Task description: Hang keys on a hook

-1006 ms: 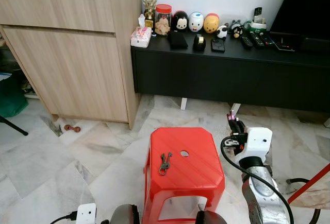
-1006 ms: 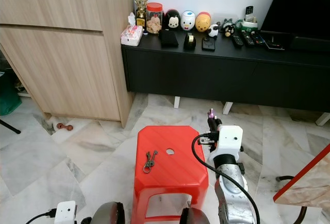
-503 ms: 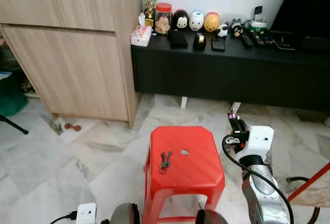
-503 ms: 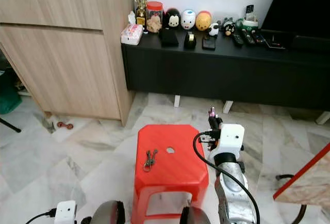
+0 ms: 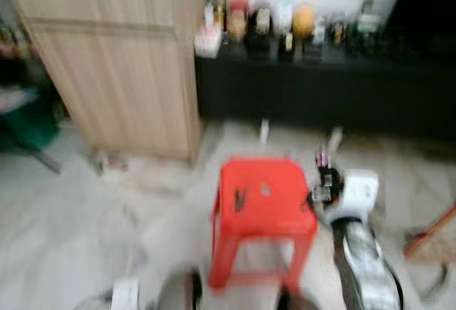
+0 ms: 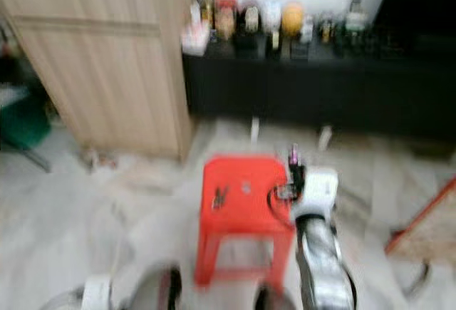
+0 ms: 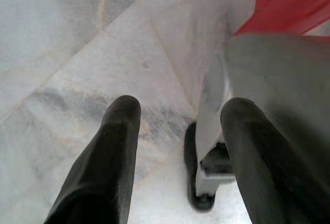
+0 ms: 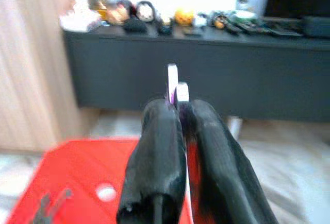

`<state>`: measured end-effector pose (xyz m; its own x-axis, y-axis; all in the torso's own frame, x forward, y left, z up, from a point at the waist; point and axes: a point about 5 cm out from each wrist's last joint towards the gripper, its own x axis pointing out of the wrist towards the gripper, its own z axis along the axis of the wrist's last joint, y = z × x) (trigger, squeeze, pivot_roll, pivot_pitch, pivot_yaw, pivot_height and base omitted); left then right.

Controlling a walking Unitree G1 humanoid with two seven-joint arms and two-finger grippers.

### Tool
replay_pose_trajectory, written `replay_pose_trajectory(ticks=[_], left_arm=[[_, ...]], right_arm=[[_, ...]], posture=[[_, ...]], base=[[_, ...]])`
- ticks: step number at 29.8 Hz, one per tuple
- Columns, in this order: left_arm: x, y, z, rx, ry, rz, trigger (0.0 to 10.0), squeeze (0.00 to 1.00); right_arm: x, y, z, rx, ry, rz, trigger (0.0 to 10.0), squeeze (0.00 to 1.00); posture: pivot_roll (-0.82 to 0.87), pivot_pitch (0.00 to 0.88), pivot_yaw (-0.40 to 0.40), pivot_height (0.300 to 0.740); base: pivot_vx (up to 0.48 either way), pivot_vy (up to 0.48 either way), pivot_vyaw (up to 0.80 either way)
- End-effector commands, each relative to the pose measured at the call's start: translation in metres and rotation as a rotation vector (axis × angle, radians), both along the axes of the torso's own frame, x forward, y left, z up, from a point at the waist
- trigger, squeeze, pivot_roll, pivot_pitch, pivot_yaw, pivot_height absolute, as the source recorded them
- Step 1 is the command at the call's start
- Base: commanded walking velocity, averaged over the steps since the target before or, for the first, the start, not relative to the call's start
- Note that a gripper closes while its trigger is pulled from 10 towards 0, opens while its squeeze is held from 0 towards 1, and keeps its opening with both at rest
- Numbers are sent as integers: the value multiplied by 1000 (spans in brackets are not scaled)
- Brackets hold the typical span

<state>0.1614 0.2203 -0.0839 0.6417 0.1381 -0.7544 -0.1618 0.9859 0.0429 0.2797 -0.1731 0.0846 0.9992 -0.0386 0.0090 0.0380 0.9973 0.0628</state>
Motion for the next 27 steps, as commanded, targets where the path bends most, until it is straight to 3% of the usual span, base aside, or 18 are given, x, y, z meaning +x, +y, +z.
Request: replay_pose_trajectory(ticks=[1,8,27], left_arm=[[-1,-11,-3,-24,12,-30,10000,0],[0,-12,-2,-25,9,-29,10000,0],[2,-14,-2,-31,5,-37,10000,0]], right_arm=[[2,1,6,7,-21,4,10000,0],[2,2,9,1,-35,3,10000,0],[4,1,11,-6,-38,12,10000,0]], posture=[[50,0,-92,614],[50,0,-91,618],[48,0,-92,740]], base=[[0,0,0],[0,0,0],[0,0,0]])
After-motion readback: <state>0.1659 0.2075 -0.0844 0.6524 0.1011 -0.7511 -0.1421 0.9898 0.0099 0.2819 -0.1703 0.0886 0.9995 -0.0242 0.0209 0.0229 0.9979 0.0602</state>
